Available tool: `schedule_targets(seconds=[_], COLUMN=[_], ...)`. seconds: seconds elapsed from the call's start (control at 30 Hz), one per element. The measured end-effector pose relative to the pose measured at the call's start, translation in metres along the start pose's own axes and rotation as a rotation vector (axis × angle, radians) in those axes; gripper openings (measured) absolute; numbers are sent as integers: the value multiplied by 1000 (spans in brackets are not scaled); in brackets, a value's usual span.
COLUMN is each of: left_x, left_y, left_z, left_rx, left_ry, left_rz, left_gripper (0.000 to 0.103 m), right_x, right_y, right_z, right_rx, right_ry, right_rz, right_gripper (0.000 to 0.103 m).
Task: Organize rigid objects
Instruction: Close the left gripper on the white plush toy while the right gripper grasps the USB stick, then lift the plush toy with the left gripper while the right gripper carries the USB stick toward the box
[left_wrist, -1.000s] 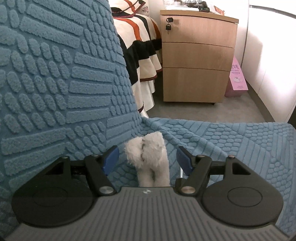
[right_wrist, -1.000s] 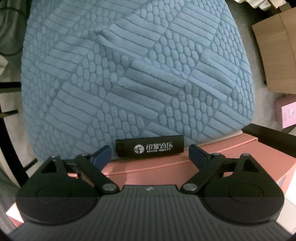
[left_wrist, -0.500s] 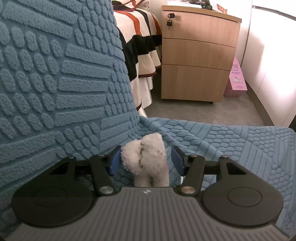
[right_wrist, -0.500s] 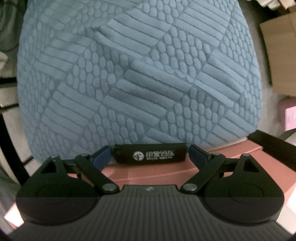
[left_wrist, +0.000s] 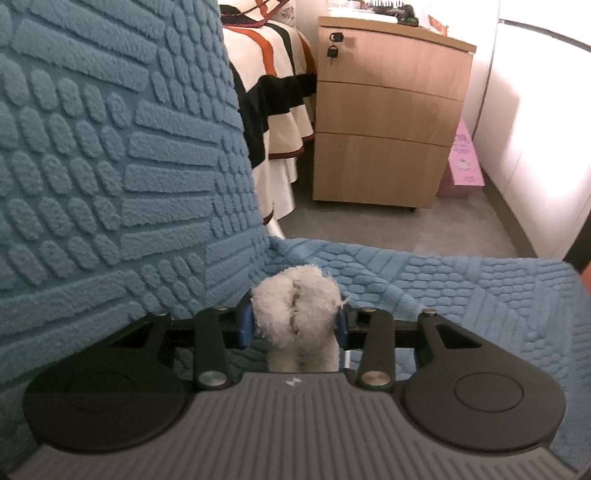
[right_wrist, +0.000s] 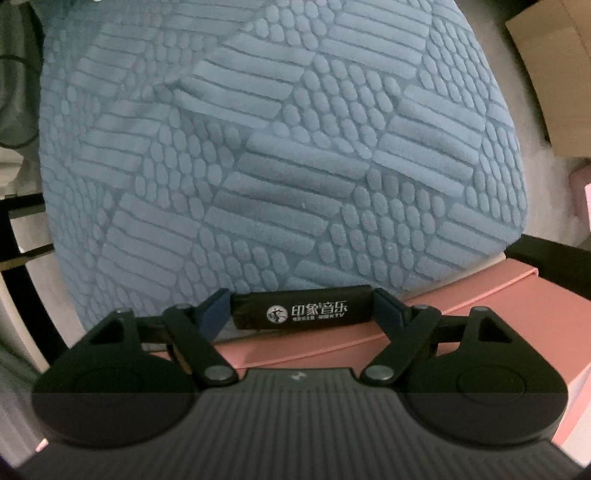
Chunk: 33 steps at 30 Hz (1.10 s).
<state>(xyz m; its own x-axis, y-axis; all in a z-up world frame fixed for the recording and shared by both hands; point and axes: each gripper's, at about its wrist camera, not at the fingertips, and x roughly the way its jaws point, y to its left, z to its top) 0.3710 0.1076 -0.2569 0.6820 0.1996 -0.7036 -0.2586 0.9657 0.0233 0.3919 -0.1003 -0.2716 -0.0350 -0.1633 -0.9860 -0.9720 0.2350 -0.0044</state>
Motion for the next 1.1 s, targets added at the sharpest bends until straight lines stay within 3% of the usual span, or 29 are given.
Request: schedule_targets(seconds=[0.3, 0.5, 0.6, 0.93, 1.03, 1.1], left_x=[-44, -70, -80, -115, -124, -130], left_y=[-16, -25, -35, -41, -39, -37], left_z=[-5, -19, -31, -49, -59, -66], left_rx=[24, -5, 34, -6, -17, -22], left_ry=[-41, -11, 7, 51, 67, 80], left_rz=[-101, -209, -208, -269, -270, -271], left_gripper=[46, 46, 46, 47, 46, 46], right_x=[-18, -40, -52, -63, -65, -65], right_y=[27, 25, 24, 44, 54, 64], right_z=[-11, -22, -26, -26, -32, -33], right_rx=[77, 276, 377, 547, 593, 621], right_ry=[-98, -222, -288, -373, -448, -481], right_rz=[-24, 30, 53, 38, 68, 44], right_gripper=[84, 84, 84, 84, 84, 84])
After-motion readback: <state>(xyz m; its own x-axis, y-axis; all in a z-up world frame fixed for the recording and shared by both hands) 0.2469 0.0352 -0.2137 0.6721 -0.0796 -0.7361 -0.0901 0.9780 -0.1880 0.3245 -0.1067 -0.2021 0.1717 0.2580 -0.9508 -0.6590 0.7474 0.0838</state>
